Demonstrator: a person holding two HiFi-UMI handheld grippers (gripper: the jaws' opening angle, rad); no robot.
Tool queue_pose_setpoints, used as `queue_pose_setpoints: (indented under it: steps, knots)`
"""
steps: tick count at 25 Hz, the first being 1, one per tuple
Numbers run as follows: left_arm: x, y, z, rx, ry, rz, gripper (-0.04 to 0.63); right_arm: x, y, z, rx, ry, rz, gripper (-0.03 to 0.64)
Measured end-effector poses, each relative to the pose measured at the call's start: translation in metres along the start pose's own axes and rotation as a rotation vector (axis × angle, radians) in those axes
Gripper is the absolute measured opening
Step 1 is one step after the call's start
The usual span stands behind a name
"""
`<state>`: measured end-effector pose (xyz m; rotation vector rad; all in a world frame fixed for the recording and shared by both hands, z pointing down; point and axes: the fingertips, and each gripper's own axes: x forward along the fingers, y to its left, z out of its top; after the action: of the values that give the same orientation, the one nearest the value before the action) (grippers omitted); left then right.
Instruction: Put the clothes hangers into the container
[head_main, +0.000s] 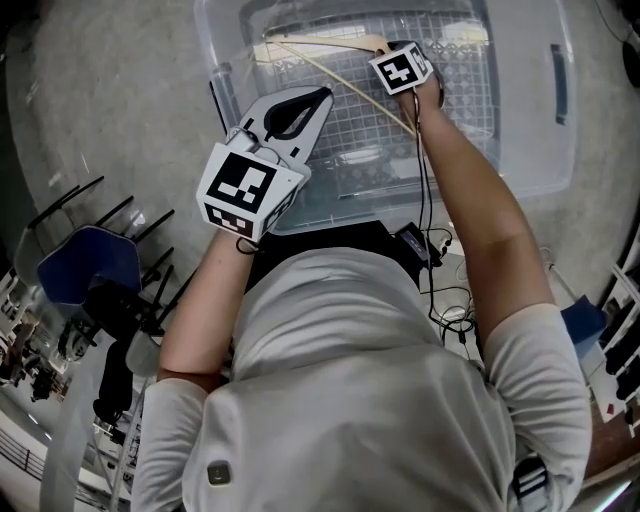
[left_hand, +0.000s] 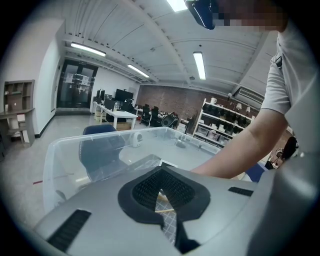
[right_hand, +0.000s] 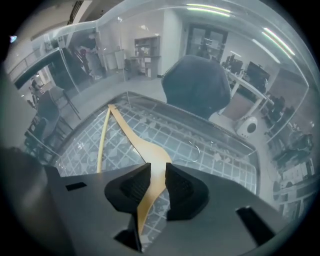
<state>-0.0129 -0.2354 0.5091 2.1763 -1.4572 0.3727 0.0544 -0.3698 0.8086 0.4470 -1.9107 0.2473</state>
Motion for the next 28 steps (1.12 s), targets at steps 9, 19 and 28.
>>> queue_pose_setpoints:
  steps: [9,19,28]
  knots:
    - [-0.017,0.000,0.010,0.024,-0.026,0.003,0.017,-0.045,0.004,0.043,-0.059,-0.124,-0.004,0.058]
    - [-0.033,-0.011,0.023,0.040,-0.042,-0.036,0.017,-0.146,0.030,0.083,-0.034,-0.328,0.048,0.026]
    - [-0.056,-0.010,0.027,0.048,-0.056,-0.072,0.017,-0.260,0.063,0.090,0.056,-0.563,0.056,0.020]
